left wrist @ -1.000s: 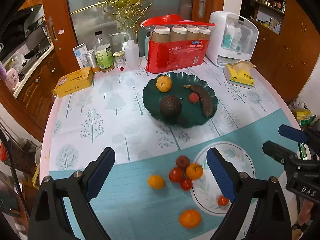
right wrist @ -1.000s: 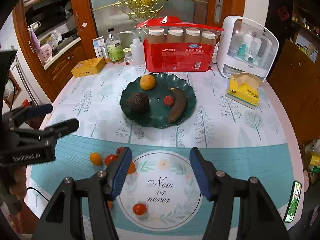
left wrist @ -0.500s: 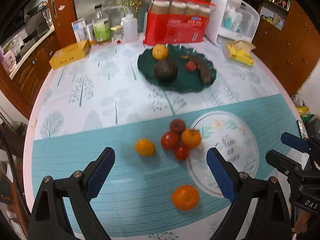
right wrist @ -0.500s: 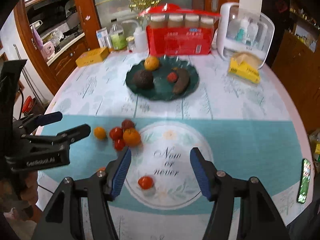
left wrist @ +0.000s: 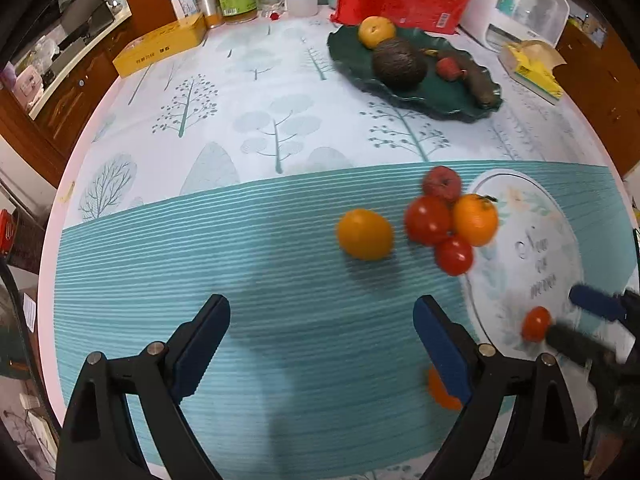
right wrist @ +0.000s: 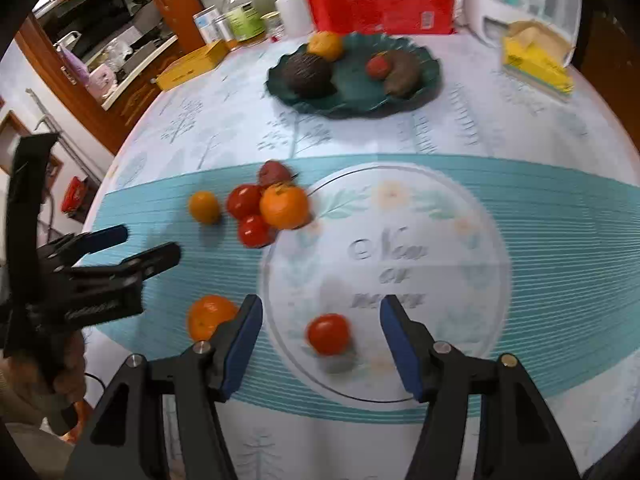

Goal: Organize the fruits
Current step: 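Move both open tools back toward the remaining fruits, then grasp the small yellow orange with the left tool while the right tool grasps a tangerine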

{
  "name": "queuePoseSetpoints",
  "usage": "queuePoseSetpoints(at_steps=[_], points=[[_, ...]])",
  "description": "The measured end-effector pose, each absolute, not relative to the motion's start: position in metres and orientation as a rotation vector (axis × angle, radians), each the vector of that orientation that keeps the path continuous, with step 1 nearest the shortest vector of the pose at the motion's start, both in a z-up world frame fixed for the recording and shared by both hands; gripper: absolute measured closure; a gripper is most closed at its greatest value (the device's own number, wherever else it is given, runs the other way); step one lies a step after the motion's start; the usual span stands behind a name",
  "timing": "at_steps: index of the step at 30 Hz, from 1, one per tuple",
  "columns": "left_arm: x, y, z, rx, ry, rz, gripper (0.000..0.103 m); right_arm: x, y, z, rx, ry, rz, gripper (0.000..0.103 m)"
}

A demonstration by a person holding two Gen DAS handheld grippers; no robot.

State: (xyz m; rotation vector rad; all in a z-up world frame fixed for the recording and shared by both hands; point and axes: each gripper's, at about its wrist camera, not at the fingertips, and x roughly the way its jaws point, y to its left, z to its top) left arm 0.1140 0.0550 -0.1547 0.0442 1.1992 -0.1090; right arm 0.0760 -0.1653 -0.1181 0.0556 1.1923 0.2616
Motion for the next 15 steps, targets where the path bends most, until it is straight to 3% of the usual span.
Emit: queuePoseSetpoints(at_steps=[15], points=[[0.143, 0.055, -0.163, 0.057, 1.207, -0.172, 0.016, 0.068, -0.089, -0.150, -0.113, 1.235, 0.452, 0.041]])
